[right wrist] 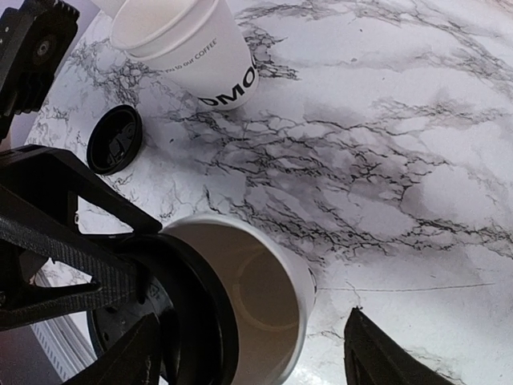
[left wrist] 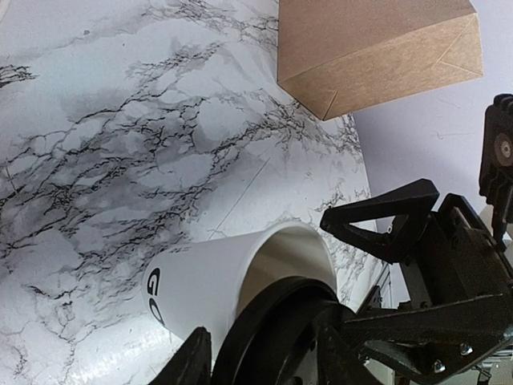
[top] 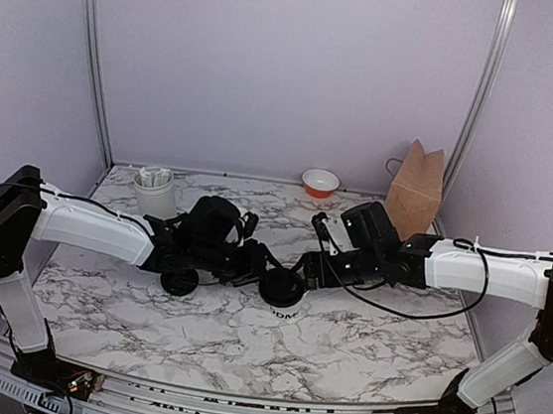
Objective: Pack the takeout coffee
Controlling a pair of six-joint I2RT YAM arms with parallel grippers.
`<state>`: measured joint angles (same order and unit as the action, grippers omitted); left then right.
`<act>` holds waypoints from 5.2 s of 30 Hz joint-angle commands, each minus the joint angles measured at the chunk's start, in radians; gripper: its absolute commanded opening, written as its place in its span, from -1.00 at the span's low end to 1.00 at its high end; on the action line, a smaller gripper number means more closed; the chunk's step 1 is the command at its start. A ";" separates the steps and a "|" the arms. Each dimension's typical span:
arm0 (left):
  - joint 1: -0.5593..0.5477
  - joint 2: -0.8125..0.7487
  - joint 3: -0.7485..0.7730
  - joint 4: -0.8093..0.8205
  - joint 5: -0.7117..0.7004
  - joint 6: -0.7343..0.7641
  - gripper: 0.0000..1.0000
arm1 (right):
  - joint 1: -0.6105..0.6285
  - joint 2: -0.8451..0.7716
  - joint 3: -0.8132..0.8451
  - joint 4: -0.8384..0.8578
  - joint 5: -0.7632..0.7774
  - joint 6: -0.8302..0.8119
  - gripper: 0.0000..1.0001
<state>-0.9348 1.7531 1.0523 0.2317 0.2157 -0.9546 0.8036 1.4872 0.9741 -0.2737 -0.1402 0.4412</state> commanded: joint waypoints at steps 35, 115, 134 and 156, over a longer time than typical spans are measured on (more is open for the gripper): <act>-0.006 -0.020 0.049 -0.098 -0.059 0.073 0.12 | 0.029 0.029 0.055 -0.047 0.072 0.013 0.37; -0.025 0.036 0.147 -0.232 -0.108 0.099 -0.35 | 0.077 -0.025 0.114 -0.059 0.119 -0.051 0.63; -0.027 0.037 0.153 -0.230 -0.111 0.100 -0.35 | 0.101 -0.007 0.089 -0.038 -0.010 -0.048 0.85; -0.031 0.041 0.159 -0.230 -0.110 0.100 -0.35 | 0.118 0.035 0.096 -0.044 0.011 -0.041 0.68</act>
<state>-0.9573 1.7687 1.1828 0.0284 0.1173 -0.8600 0.9070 1.5127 1.0496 -0.3229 -0.1394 0.3962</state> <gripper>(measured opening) 0.325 0.842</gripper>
